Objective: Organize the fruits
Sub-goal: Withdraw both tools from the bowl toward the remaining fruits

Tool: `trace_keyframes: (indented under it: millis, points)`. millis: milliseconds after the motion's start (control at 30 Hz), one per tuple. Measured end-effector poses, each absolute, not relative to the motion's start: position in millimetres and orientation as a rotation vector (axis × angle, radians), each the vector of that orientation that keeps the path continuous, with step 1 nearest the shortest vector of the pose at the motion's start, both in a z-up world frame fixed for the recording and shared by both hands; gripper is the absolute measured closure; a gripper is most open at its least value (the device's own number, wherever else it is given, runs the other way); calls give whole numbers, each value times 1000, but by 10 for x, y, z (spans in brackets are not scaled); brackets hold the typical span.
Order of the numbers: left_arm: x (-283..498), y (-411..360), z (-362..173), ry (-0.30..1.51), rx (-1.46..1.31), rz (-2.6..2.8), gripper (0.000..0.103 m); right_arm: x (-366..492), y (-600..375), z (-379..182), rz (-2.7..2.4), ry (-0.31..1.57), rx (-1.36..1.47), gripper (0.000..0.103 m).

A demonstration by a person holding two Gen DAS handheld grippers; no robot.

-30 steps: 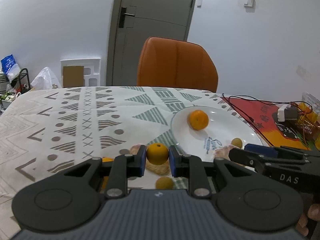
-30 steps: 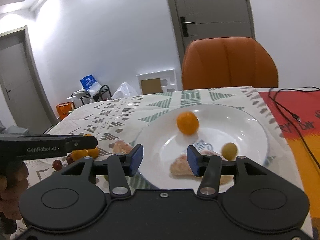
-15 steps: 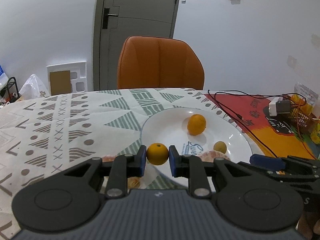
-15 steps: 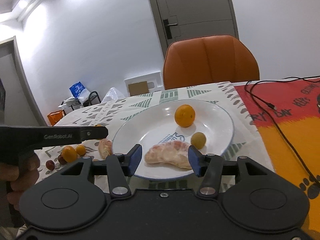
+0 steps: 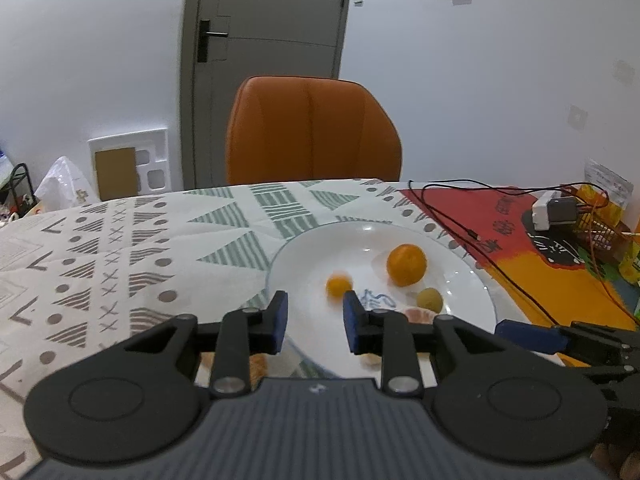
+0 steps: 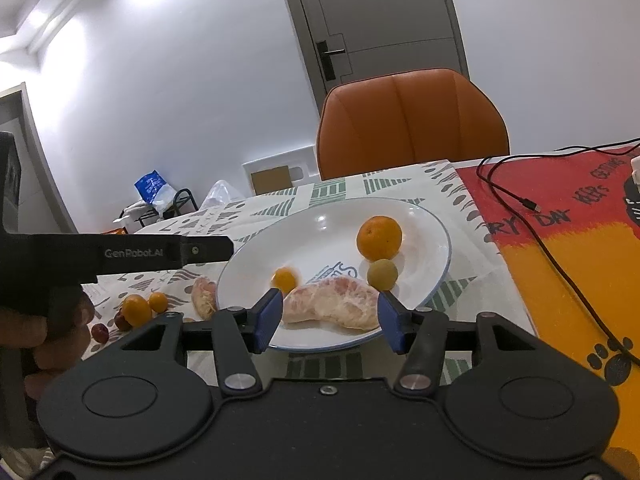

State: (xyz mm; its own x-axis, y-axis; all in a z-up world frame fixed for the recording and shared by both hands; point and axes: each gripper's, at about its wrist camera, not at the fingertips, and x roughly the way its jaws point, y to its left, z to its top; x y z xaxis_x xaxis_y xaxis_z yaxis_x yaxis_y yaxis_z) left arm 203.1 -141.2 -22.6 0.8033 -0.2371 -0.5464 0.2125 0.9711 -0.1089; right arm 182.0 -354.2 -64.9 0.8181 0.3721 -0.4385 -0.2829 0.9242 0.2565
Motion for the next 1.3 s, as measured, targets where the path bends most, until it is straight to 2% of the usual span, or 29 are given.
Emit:
trace_keyframes:
  millis: [67,167,233,333,433,500,567,667,833,1300]
  points:
    - [1992,-1345,-211,590,-53,-230,71,1822,-3531,-645,355,504,183,49]
    - [1934,-1253,-187,592,-67,-209,60,1811,-3498,-632,361,501,183,46]
    - [1881,-1193,-167,592,-73,-186,44,1799,-3478,-615,363,497,180,44]
    - [1793,-1115,-151,575,-63,-152,31,1772,-3440,-586,364,493,181,36]
    - [1717,-1028,-131,562,-59,-127,19,1731,-3405,-557,363,479,175,24]
    - [1681,-959,-119,566,-60,-119,14,1701,-3382,-534,361,467,167,18]
    - [1641,-885,-102,567,-64,-101,13,1682,-3358,-509,364,461,167,14]
    - [1581,-763,-61,564,-67,-83,9,1652,-3326,-467,365,448,175,0]
    - [1457,-590,-5,544,-61,-39,3,1622,-3263,-410,377,444,180,0]
    - [1146,-184,87,521,-89,13,0,1530,-2966,-309,416,450,150,0]
